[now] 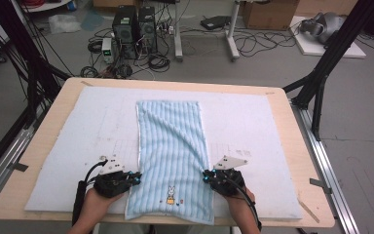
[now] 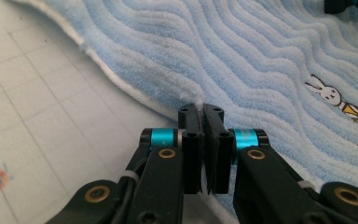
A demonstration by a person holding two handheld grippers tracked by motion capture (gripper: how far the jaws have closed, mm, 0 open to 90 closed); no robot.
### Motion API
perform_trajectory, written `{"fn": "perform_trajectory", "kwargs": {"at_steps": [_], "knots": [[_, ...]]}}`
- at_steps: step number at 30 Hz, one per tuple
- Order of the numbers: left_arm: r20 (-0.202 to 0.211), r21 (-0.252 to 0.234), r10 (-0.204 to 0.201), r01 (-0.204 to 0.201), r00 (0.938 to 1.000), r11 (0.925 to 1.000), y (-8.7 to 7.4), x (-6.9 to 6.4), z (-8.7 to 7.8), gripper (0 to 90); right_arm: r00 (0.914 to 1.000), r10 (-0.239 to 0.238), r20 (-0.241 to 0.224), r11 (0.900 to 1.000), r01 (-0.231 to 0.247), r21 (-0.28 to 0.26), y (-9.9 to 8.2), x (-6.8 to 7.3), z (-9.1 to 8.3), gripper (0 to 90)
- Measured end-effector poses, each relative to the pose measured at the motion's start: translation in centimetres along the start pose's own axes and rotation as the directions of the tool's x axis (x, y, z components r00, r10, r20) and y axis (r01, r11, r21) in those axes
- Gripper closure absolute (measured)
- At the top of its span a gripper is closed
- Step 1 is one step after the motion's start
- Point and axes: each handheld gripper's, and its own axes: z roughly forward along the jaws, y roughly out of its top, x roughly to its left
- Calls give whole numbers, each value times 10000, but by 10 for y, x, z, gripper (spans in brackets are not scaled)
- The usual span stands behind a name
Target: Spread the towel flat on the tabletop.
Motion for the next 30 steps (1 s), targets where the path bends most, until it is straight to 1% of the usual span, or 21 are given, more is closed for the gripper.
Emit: {"fn": "perform_trajectory", "kwargs": {"at_steps": [4,7,8,9,10,12,13,14,16,17,18,19,21,23,24,25,26,27,28,29,30], "knots": [[165,73,98,-100,9998,9999,-7,-4,-8,860,9997,-99,-236,9999,101,76,-5,8,-6,837],[325,99,57,-60,9995,9999,-9,-4,-13,860,9989,-261,-392,9996,265,94,-7,14,-11,833],[355,100,53,-56,9994,9999,-9,-4,-14,859,9990,-281,-361,9996,282,40,-7,16,-13,816],[354,74,24,-27,9994,10000,-9,-3,-15,849,9990,-299,-324,9995,297,-49,-6,16,-14,775],[348,17,-81,81,9994,10000,-8,-2,-15,820,9995,-200,-229,9997,196,-139,-4,15,-15,724],[82,-168,-453,455,9989,9988,-4,2,-15,636,10000,87,-8,9991,-87,-423,0,11,-14,639],[-83,-327,-562,559,9984,9979,-1,5,-15,579,9997,187,139,9984,-179,-533,3,8,-12,589],[-157,-496,-714,705,9973,9963,2,9,-14,551,9989,353,311,9976,-334,-604,5,6,-10,560],[-299,-594,-949,930,9950,9939,10,18,-9,532,9970,556,537,9964,-520,-662,10,-1,0,545],[-442,-514,-1013,990,9939,9938,13,23,-5,519,9958,596,690,9967,-556,-585,13,-4,5,546],[-491,-455,-1234,1212,9911,9916,19,30,1,510,9948,632,795,9969,-592,-527,16,-6,11,543],[-522,-405,-1347,1327,9895,9903,22,34,5,492,9930,707,945,9965,-660,-521,19,-10,18,528],[-552,-188,-1597,1589,9856,9871,29,43,16,479,9907,915,1006,9950,-868,-498,24,-15,26,501],[-713,165,-1491,1506,9862,9885,32,46,27,464,9879,997,1188,9947,-960,-358,27,-19,34,487],[-888,64,-1311,1321,9874,9912,33,45,29,477,9877,891,1283,9959,-867,-241,28,-20,37,503],[-1052,95,-942,957,9900,9954,34,44,31,553,9876,841,1323,9965,-831,-131,28,-20,39,544],[-1488,172,-158,186,9887,9997,35,43,33,697,9886,736,1316,9973,-726,-130,28,-20,40,665],[-1363,185,-375,403,9900,9990,36,46,35,844,9902,480,1315,9988,-470,-108,29,-20,40,781],[-1370,128,-579,603,9889,9981,39,49,37,873,9896,343,1395,9994,-337,-71,30,-21,40,823],[-1583,59,-516,532,9860,9986,41,50,40,877,9889,236,1467,9997,-222,-117,31,-22,42,840],[-1647,111,-378,402,9856,9991,43,53,42,878,9872,188,1586,9998,-168,-138,33,-22,44,841]]}}
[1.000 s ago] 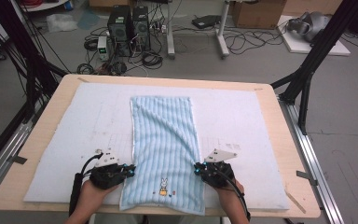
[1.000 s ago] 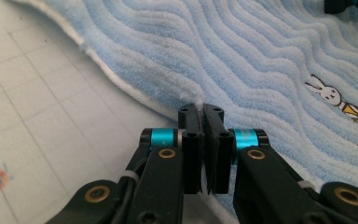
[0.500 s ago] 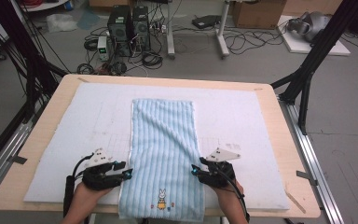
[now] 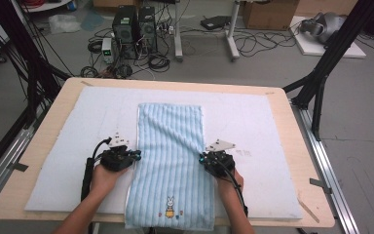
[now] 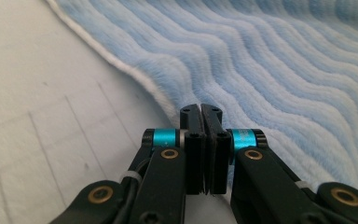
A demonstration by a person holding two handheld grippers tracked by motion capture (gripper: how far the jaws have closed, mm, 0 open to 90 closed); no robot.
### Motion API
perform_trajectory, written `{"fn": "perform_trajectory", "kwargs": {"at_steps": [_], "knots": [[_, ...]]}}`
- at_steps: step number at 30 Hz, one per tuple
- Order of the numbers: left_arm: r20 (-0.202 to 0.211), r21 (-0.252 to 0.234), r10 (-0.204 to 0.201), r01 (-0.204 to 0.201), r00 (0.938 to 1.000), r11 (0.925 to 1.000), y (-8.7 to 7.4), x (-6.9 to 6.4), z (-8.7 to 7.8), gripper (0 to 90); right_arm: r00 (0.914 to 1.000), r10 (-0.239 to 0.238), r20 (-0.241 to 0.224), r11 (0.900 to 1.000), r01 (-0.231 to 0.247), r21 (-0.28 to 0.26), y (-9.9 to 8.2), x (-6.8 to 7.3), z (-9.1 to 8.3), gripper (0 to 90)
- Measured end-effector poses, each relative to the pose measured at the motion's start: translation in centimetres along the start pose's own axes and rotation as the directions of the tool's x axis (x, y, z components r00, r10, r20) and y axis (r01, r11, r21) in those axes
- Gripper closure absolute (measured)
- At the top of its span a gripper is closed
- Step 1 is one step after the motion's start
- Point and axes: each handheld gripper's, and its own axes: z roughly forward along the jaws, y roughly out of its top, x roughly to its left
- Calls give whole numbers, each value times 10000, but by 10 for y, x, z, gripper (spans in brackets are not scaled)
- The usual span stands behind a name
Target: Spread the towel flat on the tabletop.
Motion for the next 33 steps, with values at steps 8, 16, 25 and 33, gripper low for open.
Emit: {"fn": "perform_trajectory", "kwargs": {"at_steps": [8,16,25,33], "knots": [[-368,6,-388,388,9986,9992,17,13,18,873,9947,489,903,9985,-463,-299,7,-8,13,666],[-362,-664,-1137,1112,9929,9916,20,27,10,561,9844,1616,690,9790,-1511,-1366,14,-37,5,547],[-160,-1074,-1339,1315,9909,9855,29,41,13,518,9794,1988,365,9766,-1949,-911,51,-72,45,546],[-125,-1053,-1258,1238,9920,9867,31,52,10,496,9799,1911,574,9816,-1910,-76,81,-86,100,577]]}}
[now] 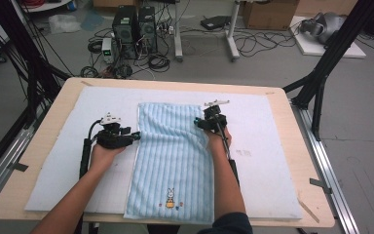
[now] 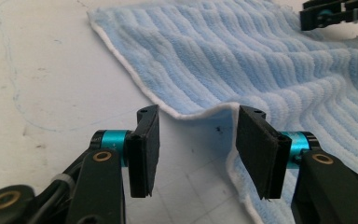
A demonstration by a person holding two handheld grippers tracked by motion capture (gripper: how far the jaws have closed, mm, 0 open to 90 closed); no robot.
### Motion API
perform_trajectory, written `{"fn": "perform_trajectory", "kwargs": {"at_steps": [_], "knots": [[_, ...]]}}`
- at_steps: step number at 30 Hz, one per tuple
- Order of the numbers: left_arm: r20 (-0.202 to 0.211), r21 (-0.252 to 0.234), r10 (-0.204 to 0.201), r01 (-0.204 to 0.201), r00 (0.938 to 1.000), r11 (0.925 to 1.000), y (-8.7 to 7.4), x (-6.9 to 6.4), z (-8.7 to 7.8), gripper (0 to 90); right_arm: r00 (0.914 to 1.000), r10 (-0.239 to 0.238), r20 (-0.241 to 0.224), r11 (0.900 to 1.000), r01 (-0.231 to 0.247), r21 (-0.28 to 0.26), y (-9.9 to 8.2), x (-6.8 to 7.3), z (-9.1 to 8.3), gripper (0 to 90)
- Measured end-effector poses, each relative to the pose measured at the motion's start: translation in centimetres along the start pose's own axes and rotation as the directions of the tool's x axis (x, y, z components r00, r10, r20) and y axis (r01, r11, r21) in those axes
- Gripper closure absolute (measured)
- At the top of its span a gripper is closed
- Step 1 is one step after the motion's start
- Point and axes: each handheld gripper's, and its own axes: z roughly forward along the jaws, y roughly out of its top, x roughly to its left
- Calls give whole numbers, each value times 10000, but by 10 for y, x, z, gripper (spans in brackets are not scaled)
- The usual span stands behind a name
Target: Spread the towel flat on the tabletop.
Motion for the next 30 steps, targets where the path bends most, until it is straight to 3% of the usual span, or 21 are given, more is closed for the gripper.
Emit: {"fn": "perform_trajectory", "kwargs": {"at_steps": [1,2,3,5,8,9,10,14,22,25,30], "knots": [[-58,-35,-24,24,10000,10000,0,1,0,496,9999,-122,56,9999,122,14,2,1,5,638],[-67,-42,-61,60,10000,10000,0,3,0,496,9998,-178,-68,9998,178,-17,4,0,6,800],[-70,-1,-90,90,9999,10000,0,4,0,496,9994,-301,-190,9995,301,-8,5,1,7,863],[-105,106,-99,101,9999,9999,-1,5,2,496,9882,-1157,1001,9933,1152,106,7,4,8,871],[-153,57,-95,96,9998,9999,-1,4,5,496,9731,-463,2259,9988,490,-63,4,-8,5,850],[-166,30,-76,77,9998,10000,-1,4,7,497,9739,-64,2270,9998,107,-176,3,-12,5,817],[-133,47,-90,91,9999,9999,-1,5,9,497,9785,201,2052,9995,-147,-278,2,-15,4,718],[-62,90,-376,377,9993,9992,8,9,18,496,9905,367,1326,9980,-295,-559,5,-16,-8,610],[-3,40,-526,526,9986,9986,39,22,46,483,9976,51,688,9972,1,-746,-4,-9,-41,556],[-61,134,-460,461,9989,9988,42,24,61,480,9989,-73,454,9980,101,-622,-16,-7,-51,531],[-255,532,-412,425,9988,9977,43,23,82,512,9987,-271,430,9958,308,-863,-37,-3,-72,535]]}}
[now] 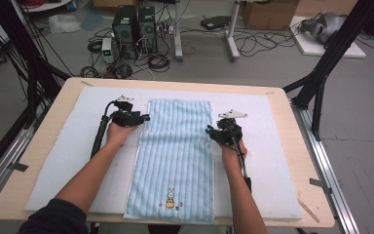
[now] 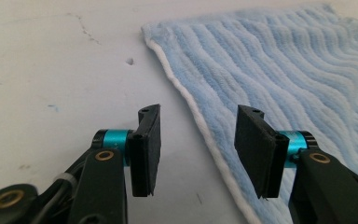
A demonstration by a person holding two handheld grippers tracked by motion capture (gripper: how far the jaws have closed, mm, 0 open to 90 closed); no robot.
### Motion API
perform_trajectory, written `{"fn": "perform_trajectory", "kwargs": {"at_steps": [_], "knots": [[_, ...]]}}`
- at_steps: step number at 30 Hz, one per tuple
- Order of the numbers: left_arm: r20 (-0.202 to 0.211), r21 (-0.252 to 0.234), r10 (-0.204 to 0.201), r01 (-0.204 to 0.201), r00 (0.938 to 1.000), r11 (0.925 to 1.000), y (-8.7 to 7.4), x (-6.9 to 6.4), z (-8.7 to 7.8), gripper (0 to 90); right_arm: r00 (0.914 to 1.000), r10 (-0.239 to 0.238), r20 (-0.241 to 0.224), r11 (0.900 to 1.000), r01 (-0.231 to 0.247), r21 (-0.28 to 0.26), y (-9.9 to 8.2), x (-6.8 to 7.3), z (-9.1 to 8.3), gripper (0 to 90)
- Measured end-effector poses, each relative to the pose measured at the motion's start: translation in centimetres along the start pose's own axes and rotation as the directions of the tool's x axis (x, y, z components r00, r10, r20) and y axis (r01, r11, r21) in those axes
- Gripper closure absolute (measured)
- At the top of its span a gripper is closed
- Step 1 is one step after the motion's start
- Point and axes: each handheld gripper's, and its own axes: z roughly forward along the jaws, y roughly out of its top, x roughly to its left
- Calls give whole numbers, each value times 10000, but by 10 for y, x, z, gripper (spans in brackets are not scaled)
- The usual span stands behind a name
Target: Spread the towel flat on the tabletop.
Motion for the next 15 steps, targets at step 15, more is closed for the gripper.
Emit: {"fn": "perform_trajectory", "kwargs": {"at_steps": [15], "knots": [[-1246,17,350,-351,9916,9994,11,5,19,842,9989,374,-266,9993,-372,77,-21,8,-16,518]]}}
